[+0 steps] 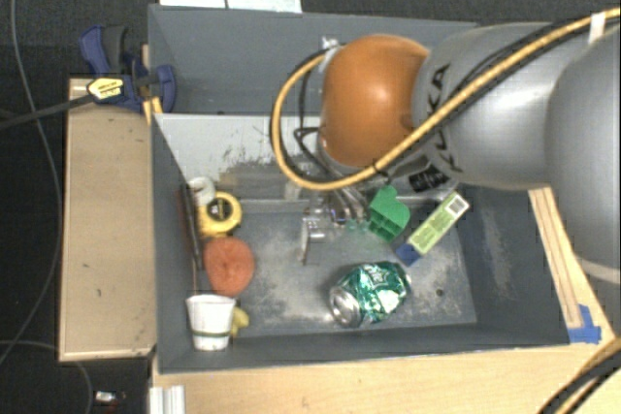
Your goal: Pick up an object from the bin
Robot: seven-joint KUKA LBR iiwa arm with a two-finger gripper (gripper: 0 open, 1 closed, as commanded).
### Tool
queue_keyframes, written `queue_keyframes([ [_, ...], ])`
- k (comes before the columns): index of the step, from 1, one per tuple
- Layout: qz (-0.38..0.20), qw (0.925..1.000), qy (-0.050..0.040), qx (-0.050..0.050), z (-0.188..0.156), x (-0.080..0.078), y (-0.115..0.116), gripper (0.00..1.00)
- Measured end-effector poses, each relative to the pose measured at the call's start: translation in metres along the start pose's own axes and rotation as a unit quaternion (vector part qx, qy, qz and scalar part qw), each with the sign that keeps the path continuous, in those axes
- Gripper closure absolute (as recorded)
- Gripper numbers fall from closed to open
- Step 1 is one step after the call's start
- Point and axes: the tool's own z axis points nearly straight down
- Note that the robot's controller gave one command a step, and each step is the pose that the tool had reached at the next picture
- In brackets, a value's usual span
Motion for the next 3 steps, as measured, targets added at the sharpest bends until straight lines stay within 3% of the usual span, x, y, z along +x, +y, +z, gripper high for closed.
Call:
queue_keyframes([
  [1,0.002,1.0,-0.0036,-0.001,-0.005,-0.001,-0.001,0.0],
  [2,0.081,0.9967,-0.0025,-0.001,0.038,-0.004,-0.046,1.0],
  [3,0.082,0.9967,-0.0026,-0.001,0.038,-0.004,-0.045,1.0],
])
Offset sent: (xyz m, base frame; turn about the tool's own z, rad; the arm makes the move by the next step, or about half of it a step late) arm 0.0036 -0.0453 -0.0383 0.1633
